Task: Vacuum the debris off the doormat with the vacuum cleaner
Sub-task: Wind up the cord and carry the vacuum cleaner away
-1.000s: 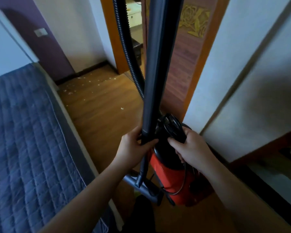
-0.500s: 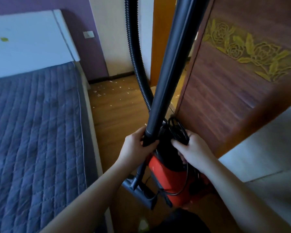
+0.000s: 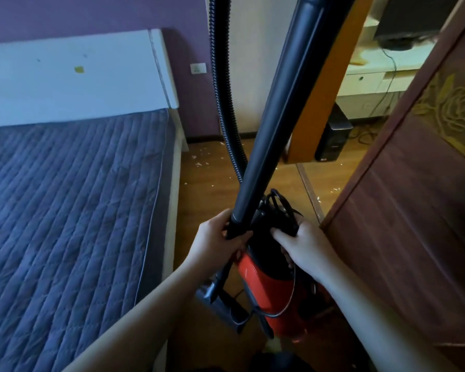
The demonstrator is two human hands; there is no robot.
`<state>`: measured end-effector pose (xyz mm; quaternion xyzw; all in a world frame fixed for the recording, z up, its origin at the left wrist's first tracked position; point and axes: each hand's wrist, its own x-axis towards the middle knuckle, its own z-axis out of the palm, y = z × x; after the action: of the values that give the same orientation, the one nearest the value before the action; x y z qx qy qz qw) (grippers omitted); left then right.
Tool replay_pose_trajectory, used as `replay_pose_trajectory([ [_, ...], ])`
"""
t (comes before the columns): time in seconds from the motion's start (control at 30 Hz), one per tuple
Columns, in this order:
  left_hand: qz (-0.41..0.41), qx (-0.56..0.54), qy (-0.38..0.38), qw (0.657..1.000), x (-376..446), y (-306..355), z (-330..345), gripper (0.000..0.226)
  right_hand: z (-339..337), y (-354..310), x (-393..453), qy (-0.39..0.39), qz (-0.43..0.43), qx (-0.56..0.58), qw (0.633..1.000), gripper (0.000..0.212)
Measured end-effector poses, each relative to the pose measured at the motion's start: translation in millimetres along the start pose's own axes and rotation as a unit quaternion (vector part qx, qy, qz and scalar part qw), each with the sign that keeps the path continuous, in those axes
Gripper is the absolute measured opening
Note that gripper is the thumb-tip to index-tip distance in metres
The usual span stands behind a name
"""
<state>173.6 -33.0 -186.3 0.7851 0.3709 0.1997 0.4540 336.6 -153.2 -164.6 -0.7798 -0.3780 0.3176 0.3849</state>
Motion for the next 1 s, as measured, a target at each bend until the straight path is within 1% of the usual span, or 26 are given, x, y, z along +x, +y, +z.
replay_pose_trajectory([
  [0.13, -0.012, 0.015, 0.049, 0.999, 49.1, -2.6, -6.5, 0.026, -16.5, -9.1, 56.0, -0.016, -0.013, -0.026, 0.999, 0.012],
  [0.2, -0.019, 0.008, 0.066, 0.998, 72.6, -5.0, -11.4, 0.027, -20.0, -11.1, 80.2, -0.024, -0.02, -0.045, 0.999, 0.016],
  [0.33, -0.024, -0.014, 0.093, 0.995, 123.5, -14.3, -29.1, 0.028, -17.4, -21.6, 131.3, -0.037, -0.017, -0.068, 0.997, 0.014],
  [0.4, -0.02, -0.015, 0.103, 0.994, 148.5, -20.1, -38.9, 0.027, -11.3, -26.6, 156.7, -0.042, -0.009, -0.063, 0.997, 0.016],
  [0.53, -0.014, -0.038, 0.111, 0.993, 203.1, -41.4, -61.4, 0.026, 7.1, -41.4, 215.7, -0.057, -0.006, -0.073, 0.996, 0.018],
  [0.67, -0.031, -0.051, 0.122, 0.991, 259.4, -65.0, -89.4, 0.034, 32.1, -60.8, 276.5, -0.071, 0.003, -0.081, 0.994, 0.017],
  [0.87, -0.038, -0.047, 0.121, 0.991, 338.3, -88.8, -138.3, 0.031, 61.1, -97.0, 359.3, -0.056, 0.021, -0.039, 0.997, 0.025],
  [1.0, -0.032, -0.05, 0.119, 0.991, 389.0, -101.2, -163.5, 0.031, 74.4, -114.6, 409.8, -0.067, 0.016, -0.039, 0.997, 0.022],
])
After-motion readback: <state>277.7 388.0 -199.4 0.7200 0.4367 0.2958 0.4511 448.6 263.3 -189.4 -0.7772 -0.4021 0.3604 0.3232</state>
